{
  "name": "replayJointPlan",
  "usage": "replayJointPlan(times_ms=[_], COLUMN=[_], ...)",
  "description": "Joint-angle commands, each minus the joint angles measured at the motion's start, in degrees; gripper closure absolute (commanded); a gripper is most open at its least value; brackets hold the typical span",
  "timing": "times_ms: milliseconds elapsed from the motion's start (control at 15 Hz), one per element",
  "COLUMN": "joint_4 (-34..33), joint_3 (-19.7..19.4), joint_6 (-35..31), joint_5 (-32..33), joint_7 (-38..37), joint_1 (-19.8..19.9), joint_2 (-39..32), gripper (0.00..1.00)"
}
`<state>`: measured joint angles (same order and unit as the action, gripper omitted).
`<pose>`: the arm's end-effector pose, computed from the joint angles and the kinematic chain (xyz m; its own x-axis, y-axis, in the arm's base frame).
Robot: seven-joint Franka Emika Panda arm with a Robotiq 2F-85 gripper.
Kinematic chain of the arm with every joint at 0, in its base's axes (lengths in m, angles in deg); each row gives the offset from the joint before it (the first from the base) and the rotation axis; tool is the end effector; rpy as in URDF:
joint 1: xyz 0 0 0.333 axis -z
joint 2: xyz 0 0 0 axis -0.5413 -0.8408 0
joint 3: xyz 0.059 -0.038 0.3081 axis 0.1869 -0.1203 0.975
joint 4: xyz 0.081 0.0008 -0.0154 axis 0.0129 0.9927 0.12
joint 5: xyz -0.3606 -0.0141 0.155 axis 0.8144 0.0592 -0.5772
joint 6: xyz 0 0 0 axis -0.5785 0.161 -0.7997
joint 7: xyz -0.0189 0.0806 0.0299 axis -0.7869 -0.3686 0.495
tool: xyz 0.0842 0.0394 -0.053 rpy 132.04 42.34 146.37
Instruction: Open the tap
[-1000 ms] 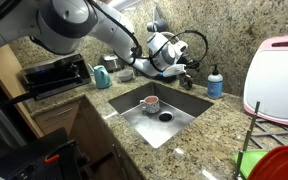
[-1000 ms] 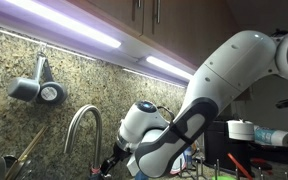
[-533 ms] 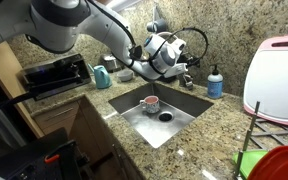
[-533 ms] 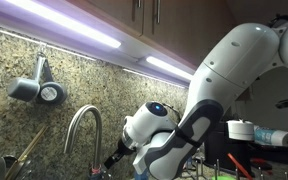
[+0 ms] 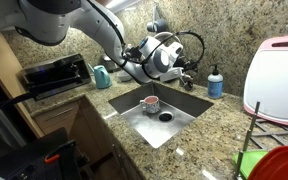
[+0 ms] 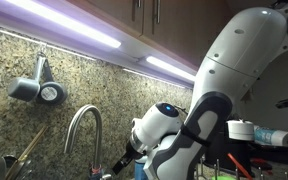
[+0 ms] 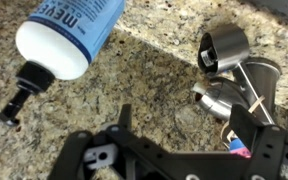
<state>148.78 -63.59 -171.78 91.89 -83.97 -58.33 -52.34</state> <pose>0.7445 0.0623 0.1482 0.6406 0.3849 0.6644 0.1315 -0.9075 0.3989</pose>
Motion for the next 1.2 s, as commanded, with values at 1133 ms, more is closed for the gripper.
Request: replayJointPlan(times_ms=[1133], joint_4=[11.64], joint_3=[-8.43], joint_6=[-8.36], joint_5=[-19.05], joint_7=[16.82], joint_1=[-19.35], joint_2=[4.89], gripper=[0.0])
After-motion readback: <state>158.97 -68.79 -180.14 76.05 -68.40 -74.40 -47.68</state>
